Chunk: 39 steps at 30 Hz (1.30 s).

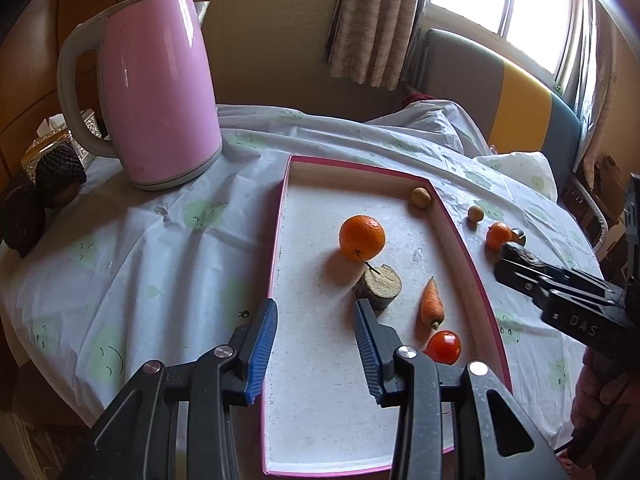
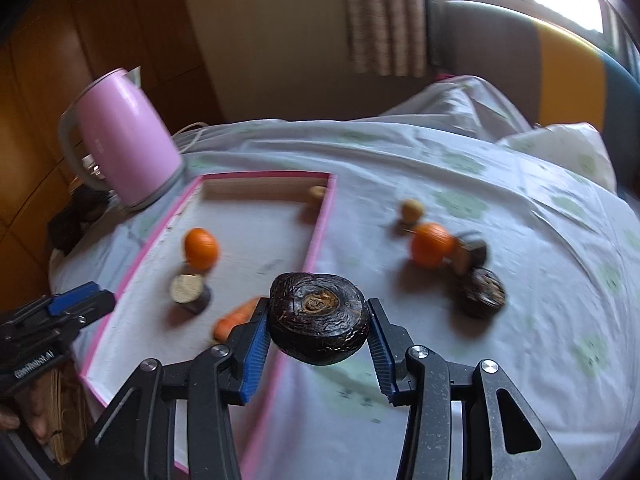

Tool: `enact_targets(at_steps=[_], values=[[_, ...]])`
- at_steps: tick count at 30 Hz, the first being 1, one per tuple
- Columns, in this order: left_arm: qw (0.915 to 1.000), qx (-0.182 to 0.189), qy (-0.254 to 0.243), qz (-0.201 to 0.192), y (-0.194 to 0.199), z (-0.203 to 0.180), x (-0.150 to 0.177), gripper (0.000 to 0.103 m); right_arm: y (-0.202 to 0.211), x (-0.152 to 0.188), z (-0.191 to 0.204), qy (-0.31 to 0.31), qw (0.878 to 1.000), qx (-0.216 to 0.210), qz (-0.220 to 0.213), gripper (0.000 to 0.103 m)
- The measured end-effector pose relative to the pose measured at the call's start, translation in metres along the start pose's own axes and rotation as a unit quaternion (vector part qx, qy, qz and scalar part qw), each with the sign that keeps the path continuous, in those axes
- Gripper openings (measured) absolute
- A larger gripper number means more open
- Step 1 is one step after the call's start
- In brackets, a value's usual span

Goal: Organize fruits
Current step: 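Carry the held dark taro over the pink tray with the right tool, then lower the taro into the tray and open the right tool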

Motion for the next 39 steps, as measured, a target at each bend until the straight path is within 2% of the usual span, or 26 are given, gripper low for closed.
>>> enact_targets(at_steps=[3,6,13,16,25,39], values=[[1.0,-0.002,0.007,0.002,-0.001,0.004,0.0,0.04,-0.018,-0.009,0.021,0.014,1.0,-0.015,0.015,0.046],[1.0,-0.004,0.008,0.002,-0.001,0.007,0.0,0.04,-0.038,-0.009,0.034,0.03,0.999,-0.009,0.035,0.046],[1.0,-0.008,0.006,0.002,-0.002,0.008,0.001,0.04,-0.061,-0.003,0.037,0.028,0.998,0.001,0.052,0.047],[1.0,-0.007,0.003,0.002,-0.002,0.006,0.001,0.04,-0.056,-0.004,0.033,0.02,0.999,0.002,0.042,0.052],[1.0,-0.003,-0.009,0.002,0.002,-0.005,0.004,0.04,-0.022,-0.005,0.018,-0.013,1.0,0.013,0.002,0.052],[0.9991,0.007,-0.041,0.003,0.007,-0.029,0.011,0.04,0.021,0.03,-0.057,-0.097,0.993,0.071,-0.016,0.057]])
Point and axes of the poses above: each gripper's, at about its wrist camera, not at the fingertips, and y roughly against the way its jaws point, z to its left, x to its underside, the point moved 10 cm from there along -y, roughly the way its jaws point, and after that the axes turned 6 degrees about y, right-handed, at the moved point
